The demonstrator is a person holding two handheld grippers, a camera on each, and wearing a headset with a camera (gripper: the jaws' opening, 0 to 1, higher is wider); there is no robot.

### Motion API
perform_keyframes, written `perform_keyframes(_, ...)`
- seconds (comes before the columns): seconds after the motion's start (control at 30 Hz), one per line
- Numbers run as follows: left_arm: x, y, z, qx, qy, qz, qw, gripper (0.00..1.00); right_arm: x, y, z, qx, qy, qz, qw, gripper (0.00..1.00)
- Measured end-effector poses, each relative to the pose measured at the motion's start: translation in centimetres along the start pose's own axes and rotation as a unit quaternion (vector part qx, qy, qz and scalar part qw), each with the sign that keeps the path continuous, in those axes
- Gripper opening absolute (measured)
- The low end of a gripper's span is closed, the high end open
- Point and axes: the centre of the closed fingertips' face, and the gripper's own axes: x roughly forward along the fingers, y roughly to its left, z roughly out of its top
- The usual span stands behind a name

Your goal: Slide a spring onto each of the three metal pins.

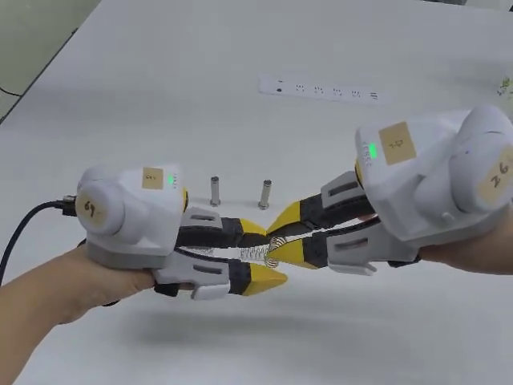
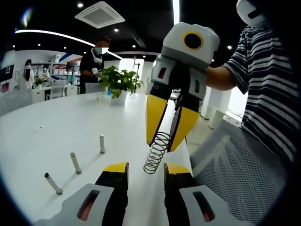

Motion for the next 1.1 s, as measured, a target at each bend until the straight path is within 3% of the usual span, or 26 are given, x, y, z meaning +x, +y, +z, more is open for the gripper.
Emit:
perform_keyframes(0.33,-1.3,1.0,-0.8,-0.01,0.003,0.024,0.9996,0.31,0.0,-0.6,0.1,0.001,-0.001,-0.009,1.0,0.07)
perform_keyframes(0.43,-1.7,1.7,-1.4,-0.02,0.008,0.038,0.999,0.39,-0.1,-0.7,-0.1,0.002,0.0,-0.013,0.9999,0.07)
perform_keyframes(0.47,-1.9,2.1,-1.7,-0.033,0.013,0.052,0.998,0.46,-0.1,-0.8,-0.1,0.003,0.0,-0.014,0.9999,0.07)
perform_keyframes(0.53,-2.2,2.3,-2.0,-0.028,0.015,0.056,0.9979,0.53,-0.2,-0.9,-0.2,0.005,0.001,-0.017,0.9999,0.07)
perform_keyframes(0.8,-3.7,2.8,-2.7,-0.039,0.016,0.076,0.9962,0.57,-0.2,-1.1,-0.7,0.008,0.005,-0.023,0.9997,0.07)
perform_keyframes(0.9,-4.2,3.3,-3.0,-0.046,0.015,0.092,0.9946,0.64,-0.1,-1.2,-0.8,0.009,0.006,-0.023,0.9997,0.07)
perform_keyframes(1.1,-5.5,4.3,-3.7,-0.054,0.013,0.129,0.9901,0.88,-0.2,-1.4,-1.1,0.013,0.009,-0.028,0.9995,0.07)
